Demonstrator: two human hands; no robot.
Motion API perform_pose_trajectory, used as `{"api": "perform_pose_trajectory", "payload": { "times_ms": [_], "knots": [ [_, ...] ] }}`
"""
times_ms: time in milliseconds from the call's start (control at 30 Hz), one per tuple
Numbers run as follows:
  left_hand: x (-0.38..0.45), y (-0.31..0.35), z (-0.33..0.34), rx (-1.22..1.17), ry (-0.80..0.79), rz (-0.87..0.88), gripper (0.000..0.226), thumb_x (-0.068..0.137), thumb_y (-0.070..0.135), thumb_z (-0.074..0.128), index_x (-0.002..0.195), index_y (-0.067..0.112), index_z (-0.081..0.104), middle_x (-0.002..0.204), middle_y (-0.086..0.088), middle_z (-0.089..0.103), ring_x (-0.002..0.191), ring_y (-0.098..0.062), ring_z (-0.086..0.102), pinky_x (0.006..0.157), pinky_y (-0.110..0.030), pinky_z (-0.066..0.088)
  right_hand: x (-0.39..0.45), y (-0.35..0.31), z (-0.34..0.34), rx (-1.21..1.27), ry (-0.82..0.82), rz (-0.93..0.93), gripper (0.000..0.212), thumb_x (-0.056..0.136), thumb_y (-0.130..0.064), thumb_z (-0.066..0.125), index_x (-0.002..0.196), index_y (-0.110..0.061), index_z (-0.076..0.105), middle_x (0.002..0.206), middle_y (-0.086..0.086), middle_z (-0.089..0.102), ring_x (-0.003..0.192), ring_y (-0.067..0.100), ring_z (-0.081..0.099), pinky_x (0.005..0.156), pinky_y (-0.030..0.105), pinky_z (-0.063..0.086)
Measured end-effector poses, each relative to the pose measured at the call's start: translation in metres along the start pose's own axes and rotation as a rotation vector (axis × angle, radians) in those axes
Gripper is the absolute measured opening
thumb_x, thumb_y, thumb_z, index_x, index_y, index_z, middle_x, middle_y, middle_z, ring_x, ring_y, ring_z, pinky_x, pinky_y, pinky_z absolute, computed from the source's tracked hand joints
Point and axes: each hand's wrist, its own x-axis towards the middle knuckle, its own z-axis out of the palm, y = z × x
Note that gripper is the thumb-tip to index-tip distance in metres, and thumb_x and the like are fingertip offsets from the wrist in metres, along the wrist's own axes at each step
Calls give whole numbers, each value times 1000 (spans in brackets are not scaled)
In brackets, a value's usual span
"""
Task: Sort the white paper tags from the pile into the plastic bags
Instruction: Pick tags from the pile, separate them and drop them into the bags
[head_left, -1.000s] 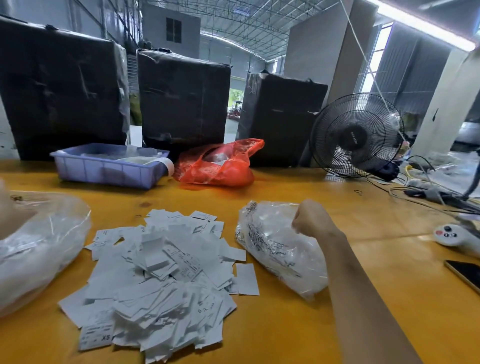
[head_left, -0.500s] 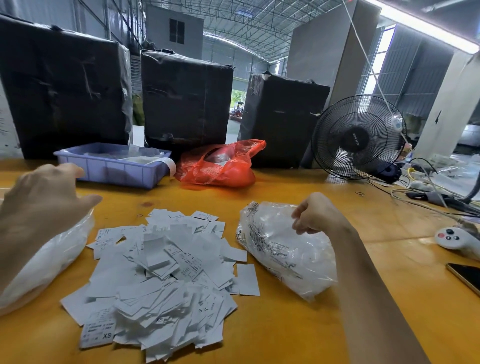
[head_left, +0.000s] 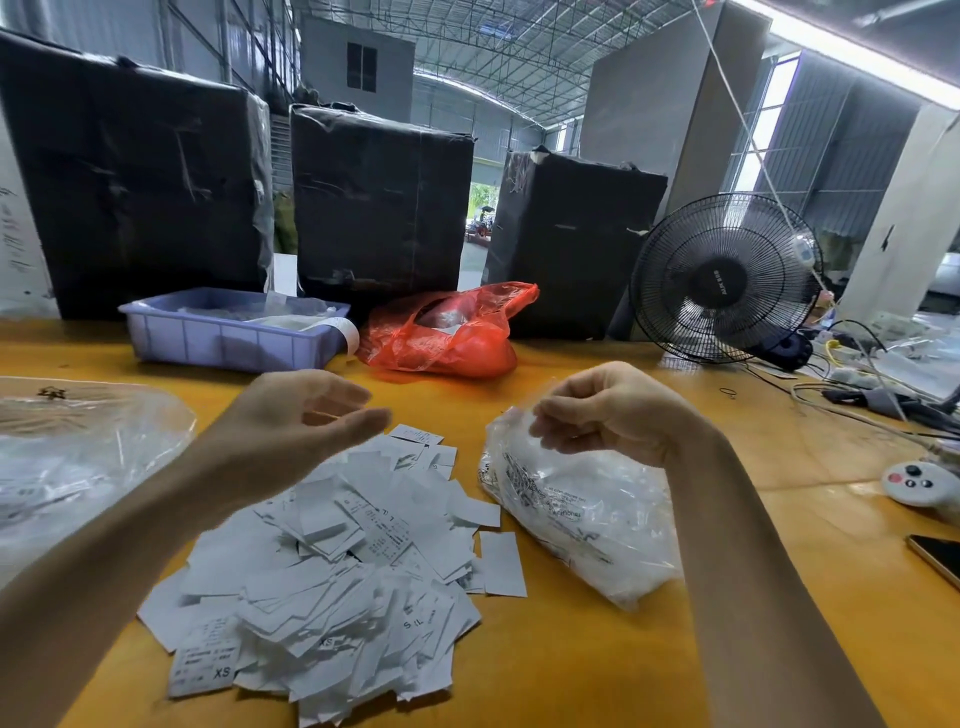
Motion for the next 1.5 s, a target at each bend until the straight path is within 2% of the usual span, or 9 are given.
{"api": "perform_pose_trajectory", "payload": {
  "times_ms": [167,467,567,733,867,1067,1233,1433,1500],
  "knots": [
    [-3,9,22,-494,-273,-97,101,31,80,73,108,17,63,103,2,73,96,-13,69,76,-22,55,10,-12,53,-1,-254,-75,3,76,-11,71,77,-11,74,78,10,74,68,19,71,62,25,57],
    [0,-17,26,-339,-203,-281,25,61,16,82,82,5,73,68,-8,72,55,-8,63,52,-16,49,28,1,107,-24,-131,-118,20,82,-22,71,77,-3,67,68,9,70,58,15,67,56,22,56],
    [5,-27,17,-282,-67,-311,9,71,10,79,74,4,73,63,-7,71,50,-9,60,49,-17,46,37,16,108,-313,21,-69,22,89,-22,65,83,0,66,76,12,72,63,18,70,63,29,57],
    [8,-32,8,-265,10,-351,19,63,15,84,69,2,72,59,-6,69,41,-5,54,44,-16,43,40,38,114,-854,-140,119,40,70,-35,82,78,-2,61,72,9,63,61,21,58,54,29,46],
    [7,-34,10,-274,26,-340,22,61,18,85,63,5,67,55,-5,67,40,-4,52,42,-15,42,43,39,120,-873,-133,127,58,64,-35,86,104,1,64,95,12,68,77,22,61,64,31,50],
    [10,-36,16,-330,38,-341,9,81,17,71,79,9,71,73,-2,73,57,-6,63,56,-16,49,44,40,118,-850,-27,19,26,69,-16,83,89,-7,70,61,-9,53,52,5,49,45,18,39],
    [9,-37,15,-359,63,-350,7,83,5,69,78,9,70,65,1,72,58,-9,62,57,-17,51,45,42,118,-847,-15,17,17,78,-5,72,95,-2,70,77,4,67,67,18,61,51,23,45],
    [10,-35,14,-379,79,-346,7,82,5,70,76,8,70,66,-1,72,55,-9,61,51,-15,49,45,37,125,-839,-46,-14,53,74,-37,78,100,8,64,98,21,67,67,20,53,58,29,40],
    [10,-35,15,-371,71,-342,6,82,5,70,77,8,71,67,-2,72,56,-9,62,50,-16,47,44,38,132,-922,-72,-10,48,73,-41,78,78,4,62,77,18,62,61,23,52,54,33,40]
  ]
}}
